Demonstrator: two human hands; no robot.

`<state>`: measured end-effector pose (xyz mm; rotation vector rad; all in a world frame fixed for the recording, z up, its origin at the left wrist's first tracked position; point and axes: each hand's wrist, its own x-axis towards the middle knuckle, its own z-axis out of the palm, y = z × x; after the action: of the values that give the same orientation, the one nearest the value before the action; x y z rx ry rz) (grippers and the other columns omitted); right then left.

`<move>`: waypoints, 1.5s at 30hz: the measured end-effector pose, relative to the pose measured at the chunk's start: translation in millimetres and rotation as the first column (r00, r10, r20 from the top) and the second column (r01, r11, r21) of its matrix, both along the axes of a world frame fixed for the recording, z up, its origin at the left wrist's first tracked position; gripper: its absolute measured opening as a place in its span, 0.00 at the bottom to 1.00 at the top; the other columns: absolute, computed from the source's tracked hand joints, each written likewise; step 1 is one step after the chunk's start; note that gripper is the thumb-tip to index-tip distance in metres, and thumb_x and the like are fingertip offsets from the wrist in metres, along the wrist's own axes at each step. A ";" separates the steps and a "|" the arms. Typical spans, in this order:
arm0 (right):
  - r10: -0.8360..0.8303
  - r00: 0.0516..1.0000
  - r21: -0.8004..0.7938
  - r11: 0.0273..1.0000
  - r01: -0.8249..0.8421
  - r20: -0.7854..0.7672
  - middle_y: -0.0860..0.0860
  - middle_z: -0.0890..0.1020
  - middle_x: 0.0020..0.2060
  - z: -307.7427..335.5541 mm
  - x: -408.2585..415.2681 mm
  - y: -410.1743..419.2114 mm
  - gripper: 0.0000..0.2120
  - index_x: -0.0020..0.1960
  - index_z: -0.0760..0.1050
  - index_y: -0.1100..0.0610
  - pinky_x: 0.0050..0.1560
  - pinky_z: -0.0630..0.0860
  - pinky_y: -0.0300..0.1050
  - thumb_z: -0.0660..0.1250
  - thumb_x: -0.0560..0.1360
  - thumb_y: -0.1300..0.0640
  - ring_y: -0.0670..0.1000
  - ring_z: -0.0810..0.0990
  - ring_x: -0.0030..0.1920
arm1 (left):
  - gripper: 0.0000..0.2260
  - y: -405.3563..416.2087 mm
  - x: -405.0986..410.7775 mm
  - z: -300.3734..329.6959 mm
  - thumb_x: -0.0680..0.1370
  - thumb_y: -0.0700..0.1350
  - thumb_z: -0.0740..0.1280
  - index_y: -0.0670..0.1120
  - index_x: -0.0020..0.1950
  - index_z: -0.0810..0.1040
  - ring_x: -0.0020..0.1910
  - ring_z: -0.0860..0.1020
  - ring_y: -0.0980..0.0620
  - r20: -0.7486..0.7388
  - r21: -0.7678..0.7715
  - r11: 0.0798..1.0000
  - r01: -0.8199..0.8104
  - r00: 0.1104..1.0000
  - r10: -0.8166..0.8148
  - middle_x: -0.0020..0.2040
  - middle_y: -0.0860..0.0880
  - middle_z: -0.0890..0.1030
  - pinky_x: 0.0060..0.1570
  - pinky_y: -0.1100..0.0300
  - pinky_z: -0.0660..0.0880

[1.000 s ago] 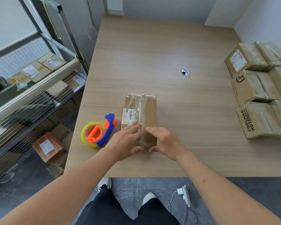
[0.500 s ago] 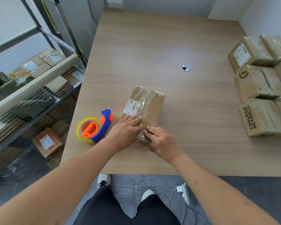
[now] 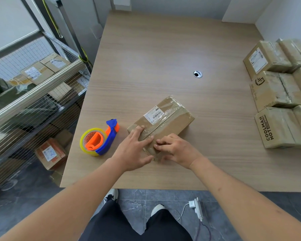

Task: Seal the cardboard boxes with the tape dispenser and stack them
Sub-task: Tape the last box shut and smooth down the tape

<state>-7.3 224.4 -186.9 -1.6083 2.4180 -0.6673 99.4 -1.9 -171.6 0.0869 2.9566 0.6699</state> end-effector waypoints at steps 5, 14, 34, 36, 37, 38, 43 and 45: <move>-0.012 0.996 -0.090 0.996 0.004 -0.090 0.50 0.81 0.48 -3.4 -2.2 -13.5 0.13 0.55 0.84 0.55 0.41 0.81 0.51 0.76 0.71 0.63 0.56 0.78 0.45 | 0.36 10.8 -3.2 -9.2 0.66 0.67 0.76 0.51 0.69 0.78 0.77 0.63 0.36 -0.020 -0.019 0.999 -0.051 0.999 0.050 0.77 0.37 0.65 0.75 0.42 0.65; -0.025 0.993 -0.123 0.992 0.011 -0.114 0.49 0.79 0.47 -10.1 -3.5 -15.6 0.07 0.51 0.82 0.54 0.43 0.80 0.50 0.76 0.74 0.59 0.54 0.76 0.45 | 0.36 17.0 -6.8 -25.5 0.63 0.62 0.79 0.47 0.67 0.79 0.76 0.66 0.32 -0.100 -0.103 0.994 -0.041 0.995 0.030 0.76 0.33 0.67 0.74 0.39 0.65; -0.394 0.916 0.240 0.884 0.401 -0.082 0.49 0.55 0.82 6.7 1.6 -10.5 0.49 0.80 0.59 0.43 0.78 0.58 0.52 0.81 0.66 0.49 0.55 0.58 0.79 | 0.18 15.1 -15.0 13.5 0.74 0.60 0.66 0.48 0.54 0.83 0.62 0.76 0.40 -0.062 -0.091 0.993 -0.080 0.995 0.074 0.64 0.43 0.75 0.68 0.47 0.72; -0.434 0.893 0.371 0.815 0.445 -0.117 0.52 0.43 0.83 2.0 -0.6 -12.3 0.50 0.83 0.48 0.43 0.79 0.45 0.51 0.77 0.71 0.50 0.55 0.46 0.82 | 0.23 21.2 -20.5 15.1 0.73 0.64 0.70 0.48 0.58 0.81 0.61 0.76 0.43 -0.061 -0.097 0.992 -0.082 0.995 0.076 0.65 0.45 0.74 0.65 0.49 0.73; -0.442 0.885 0.387 0.798 0.463 -0.147 0.53 0.43 0.83 -0.8 0.5 -14.7 0.49 0.83 0.47 0.43 0.79 0.45 0.51 0.75 0.73 0.49 0.55 0.47 0.82 | 0.27 23.6 -22.3 15.8 0.72 0.66 0.71 0.50 0.63 0.79 0.64 0.74 0.44 -0.032 -0.118 0.991 -0.067 0.997 0.064 0.67 0.46 0.73 0.66 0.49 0.71; -0.456 0.872 0.377 0.788 0.488 -0.176 0.54 0.46 0.83 -2.2 2.6 -16.6 0.47 0.83 0.50 0.43 0.79 0.48 0.53 0.75 0.73 0.48 0.56 0.50 0.82 | 0.31 25.4 -23.8 16.2 0.71 0.68 0.71 0.51 0.68 0.76 0.67 0.71 0.44 0.002 -0.150 0.988 -0.044 0.999 0.045 0.69 0.47 0.71 0.68 0.50 0.69; -0.482 0.825 0.320 0.763 0.561 -0.297 0.61 0.72 0.73 -4.8 17.2 -14.0 0.43 0.76 0.70 0.48 0.64 0.72 0.58 0.81 0.63 0.48 0.61 0.75 0.68 | 0.33 16.5 -38.1 22.8 0.70 0.64 0.72 0.56 0.73 0.69 0.72 0.66 0.45 0.099 -0.257 0.960 0.108 0.991 -0.085 0.70 0.48 0.65 0.76 0.49 0.58; -0.465 0.803 0.305 0.756 0.579 -0.373 0.62 0.77 0.67 -4.8 27.0 -10.9 0.44 0.73 0.73 0.49 0.59 0.75 0.57 0.82 0.60 0.46 0.62 0.79 0.60 | 0.33 8.8 -46.1 26.9 0.71 0.60 0.73 0.58 0.74 0.67 0.76 0.62 0.46 0.158 -0.289 0.940 0.181 0.978 -0.139 0.72 0.50 0.63 0.80 0.45 0.50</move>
<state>19.7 213.5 -191.7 -0.8886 2.9896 0.0377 53.2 6.9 -144.7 0.2430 2.8408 0.1900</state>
